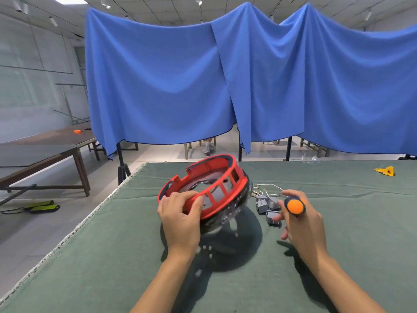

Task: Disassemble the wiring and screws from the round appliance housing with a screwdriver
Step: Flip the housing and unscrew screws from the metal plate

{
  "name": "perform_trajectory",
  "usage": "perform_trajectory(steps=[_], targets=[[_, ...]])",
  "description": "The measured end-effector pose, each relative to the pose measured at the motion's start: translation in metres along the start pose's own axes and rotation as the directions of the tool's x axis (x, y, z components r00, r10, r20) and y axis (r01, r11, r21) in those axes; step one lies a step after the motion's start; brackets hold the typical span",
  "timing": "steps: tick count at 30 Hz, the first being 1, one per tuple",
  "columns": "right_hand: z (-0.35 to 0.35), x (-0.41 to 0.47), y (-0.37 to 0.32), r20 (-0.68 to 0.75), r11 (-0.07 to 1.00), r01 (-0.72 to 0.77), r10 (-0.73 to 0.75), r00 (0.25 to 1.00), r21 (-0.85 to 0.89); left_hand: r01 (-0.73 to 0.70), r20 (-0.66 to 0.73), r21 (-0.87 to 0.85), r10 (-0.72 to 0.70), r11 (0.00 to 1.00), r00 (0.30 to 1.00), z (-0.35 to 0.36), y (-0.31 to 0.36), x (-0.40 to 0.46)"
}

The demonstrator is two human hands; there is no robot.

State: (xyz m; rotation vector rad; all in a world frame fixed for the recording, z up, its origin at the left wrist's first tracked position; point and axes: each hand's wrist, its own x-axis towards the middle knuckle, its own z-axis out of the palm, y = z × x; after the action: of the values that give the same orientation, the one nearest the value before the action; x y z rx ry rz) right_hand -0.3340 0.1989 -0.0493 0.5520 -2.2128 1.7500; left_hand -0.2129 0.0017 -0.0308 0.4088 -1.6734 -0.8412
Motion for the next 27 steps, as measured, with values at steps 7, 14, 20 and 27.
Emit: perform_trajectory(steps=[7,14,20,27], targets=[[0.011,0.001,-0.008,0.145,0.998,-0.045,0.039,0.989,0.038,0.316,-0.099,-0.529,-0.428,0.787,0.899,-0.020,0.010,0.030],[0.015,-0.006,-0.024,0.272,0.992,-0.017,-0.017,0.962,0.125,0.628,0.193,-0.723,-0.787,0.290,0.586,-0.027,0.007,0.037],[0.016,-0.014,-0.034,0.182,0.991,0.098,-0.081,0.980,-0.090,0.816,0.508,-0.577,-0.800,-0.042,0.319,-0.028,-0.003,0.031],[0.015,-0.017,-0.037,0.103,0.954,0.218,-0.201,0.974,-0.207,0.913,0.488,-0.404,-0.833,0.049,0.260,-0.022,-0.013,0.023]])
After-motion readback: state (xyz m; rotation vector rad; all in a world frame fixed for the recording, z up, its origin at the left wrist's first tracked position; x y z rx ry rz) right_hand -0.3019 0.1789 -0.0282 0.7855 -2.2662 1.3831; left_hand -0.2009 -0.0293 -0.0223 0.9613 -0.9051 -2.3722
